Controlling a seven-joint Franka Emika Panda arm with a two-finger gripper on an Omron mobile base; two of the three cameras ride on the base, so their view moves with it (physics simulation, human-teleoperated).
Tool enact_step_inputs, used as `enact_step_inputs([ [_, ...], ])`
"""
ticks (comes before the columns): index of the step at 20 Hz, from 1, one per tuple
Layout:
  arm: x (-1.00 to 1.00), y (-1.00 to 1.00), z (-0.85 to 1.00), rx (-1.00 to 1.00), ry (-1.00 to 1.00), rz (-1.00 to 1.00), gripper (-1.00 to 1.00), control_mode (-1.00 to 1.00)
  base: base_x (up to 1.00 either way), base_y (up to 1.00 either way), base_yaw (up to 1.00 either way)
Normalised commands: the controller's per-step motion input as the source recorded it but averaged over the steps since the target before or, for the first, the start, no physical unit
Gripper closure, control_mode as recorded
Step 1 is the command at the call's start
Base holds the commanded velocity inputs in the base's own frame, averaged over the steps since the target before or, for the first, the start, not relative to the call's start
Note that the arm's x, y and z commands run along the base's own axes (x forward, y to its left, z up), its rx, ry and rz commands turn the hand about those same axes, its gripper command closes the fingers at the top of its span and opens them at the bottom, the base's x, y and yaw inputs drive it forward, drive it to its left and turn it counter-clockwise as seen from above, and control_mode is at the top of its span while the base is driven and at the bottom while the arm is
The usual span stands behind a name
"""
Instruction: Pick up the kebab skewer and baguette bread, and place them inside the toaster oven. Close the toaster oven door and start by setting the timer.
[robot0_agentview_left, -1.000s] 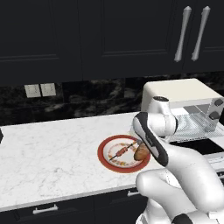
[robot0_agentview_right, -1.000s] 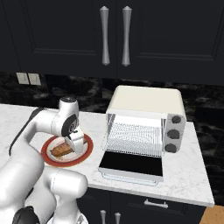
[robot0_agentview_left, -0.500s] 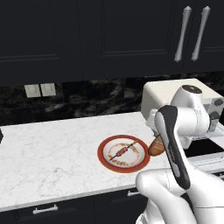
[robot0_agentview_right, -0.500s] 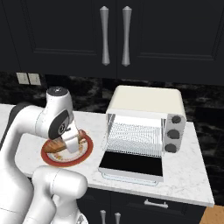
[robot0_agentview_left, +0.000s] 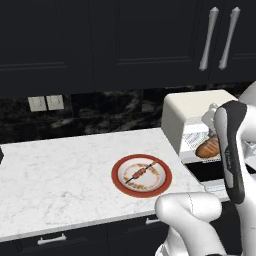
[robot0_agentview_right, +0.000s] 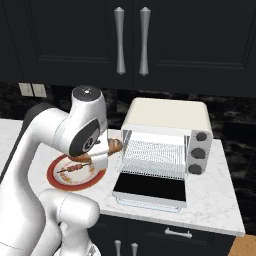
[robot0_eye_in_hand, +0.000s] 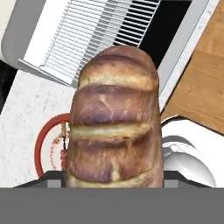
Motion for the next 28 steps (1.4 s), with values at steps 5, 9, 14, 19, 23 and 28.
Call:
enact_step_inputs([
  [5, 0.0, -0.99, 0.07, 0.04, -0.12, -0.07, 1.0, -1.0, 0.0, 0.0, 0.0],
  [9, 0.01, -0.73, 0.0, 0.0, -0.21, -0.02, 1.0, -1.0, 0.0, 0.0, 0.0],
  [14, 0.25, -0.46, 0.0, 0.0, -0.15, 0.0, 1.0, -1.0, 0.0, 0.0, 0.0],
  [19, 0.58, 0.0, -0.1, 0.0, -0.01, -0.01, 1.0, -1.0, 0.0, 0.0, 0.0],
  [23, 0.51, -0.04, -0.16, 0.01, -0.02, -0.04, 1.0, -1.0, 0.0, 0.0, 0.0],
  [28, 0.27, -0.06, -0.19, 0.01, -0.04, -0.15, 1.0, -1.0, 0.0, 0.0, 0.0],
])
